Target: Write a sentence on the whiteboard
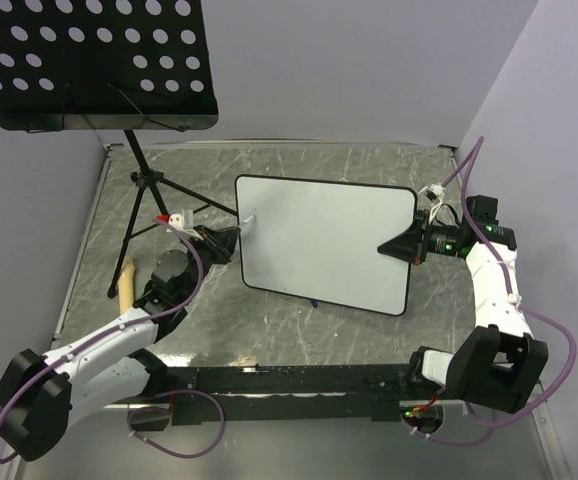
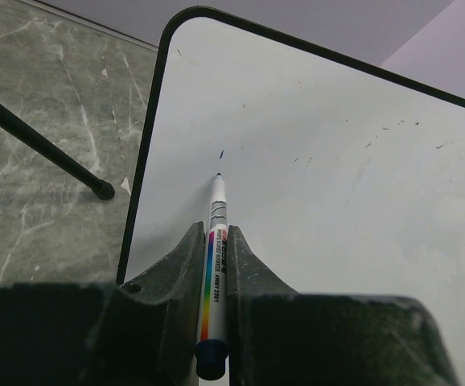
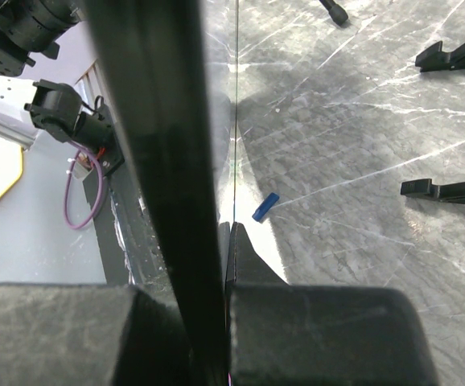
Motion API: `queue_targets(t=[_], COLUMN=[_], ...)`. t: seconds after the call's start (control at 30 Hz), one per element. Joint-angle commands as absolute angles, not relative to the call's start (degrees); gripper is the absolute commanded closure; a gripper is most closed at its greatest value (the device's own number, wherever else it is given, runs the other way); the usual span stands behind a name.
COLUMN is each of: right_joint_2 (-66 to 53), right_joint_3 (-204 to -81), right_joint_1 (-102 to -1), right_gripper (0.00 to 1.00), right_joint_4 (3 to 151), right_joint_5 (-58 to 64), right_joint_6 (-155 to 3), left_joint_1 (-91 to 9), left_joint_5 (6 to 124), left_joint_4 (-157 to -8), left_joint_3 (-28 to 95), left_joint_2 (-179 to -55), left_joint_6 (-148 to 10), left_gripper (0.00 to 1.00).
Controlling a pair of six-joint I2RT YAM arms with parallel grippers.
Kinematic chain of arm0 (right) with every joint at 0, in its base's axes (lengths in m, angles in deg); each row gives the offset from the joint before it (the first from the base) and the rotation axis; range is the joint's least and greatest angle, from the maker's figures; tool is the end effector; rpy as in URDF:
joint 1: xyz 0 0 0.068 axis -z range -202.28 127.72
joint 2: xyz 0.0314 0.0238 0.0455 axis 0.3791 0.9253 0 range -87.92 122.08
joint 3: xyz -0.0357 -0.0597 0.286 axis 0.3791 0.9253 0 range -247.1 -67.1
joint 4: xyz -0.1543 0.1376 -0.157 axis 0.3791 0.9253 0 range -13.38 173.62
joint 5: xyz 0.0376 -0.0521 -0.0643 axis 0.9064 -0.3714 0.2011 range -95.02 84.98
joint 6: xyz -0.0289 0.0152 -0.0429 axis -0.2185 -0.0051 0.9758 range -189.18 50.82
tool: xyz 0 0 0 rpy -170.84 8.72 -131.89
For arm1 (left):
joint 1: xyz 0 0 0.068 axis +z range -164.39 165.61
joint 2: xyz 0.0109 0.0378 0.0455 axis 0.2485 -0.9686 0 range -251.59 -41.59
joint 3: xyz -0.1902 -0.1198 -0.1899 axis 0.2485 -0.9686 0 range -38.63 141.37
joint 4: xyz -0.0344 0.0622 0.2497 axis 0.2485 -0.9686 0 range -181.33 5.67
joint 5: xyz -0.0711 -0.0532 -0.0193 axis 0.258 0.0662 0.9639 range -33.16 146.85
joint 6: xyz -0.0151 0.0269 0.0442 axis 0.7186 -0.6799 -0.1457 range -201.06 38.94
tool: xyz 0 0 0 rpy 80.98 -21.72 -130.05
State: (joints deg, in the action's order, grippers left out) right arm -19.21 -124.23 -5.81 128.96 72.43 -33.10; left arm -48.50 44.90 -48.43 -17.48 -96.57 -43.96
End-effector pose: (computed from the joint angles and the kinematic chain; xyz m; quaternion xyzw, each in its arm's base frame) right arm 0.2037 -0.0239 0.3168 -0.2686 0.7249 0.4686 0.4276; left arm 0.1696 -0.1059 0.2663 -0.0929 0.6883 -0.3581 0.6241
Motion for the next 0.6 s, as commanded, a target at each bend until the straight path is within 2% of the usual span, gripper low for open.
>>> queue_targets(t=[0.0, 0.57], right_joint_2=[-20.07, -19.54], right_joint_3=[-127.57, -128.10], right_joint_1=[-6.02, -6.02], right_gripper=[1.00, 1.00], right_joint_4=[128.30, 129.97], right_joint_5=[85.15, 85.24], right_joint_6=[-31.91, -30.24], left_joint_1=[-48.67, -47.88], left_joint_5=[43.66, 43.31], left_joint_4=[-45.75, -45.31], left_joint_3=[-14.20, -12.79], left_joint_2=[-97.13, -100.74], left_joint_6=[-44.58, -44.14], left_gripper=[0.99, 0.99])
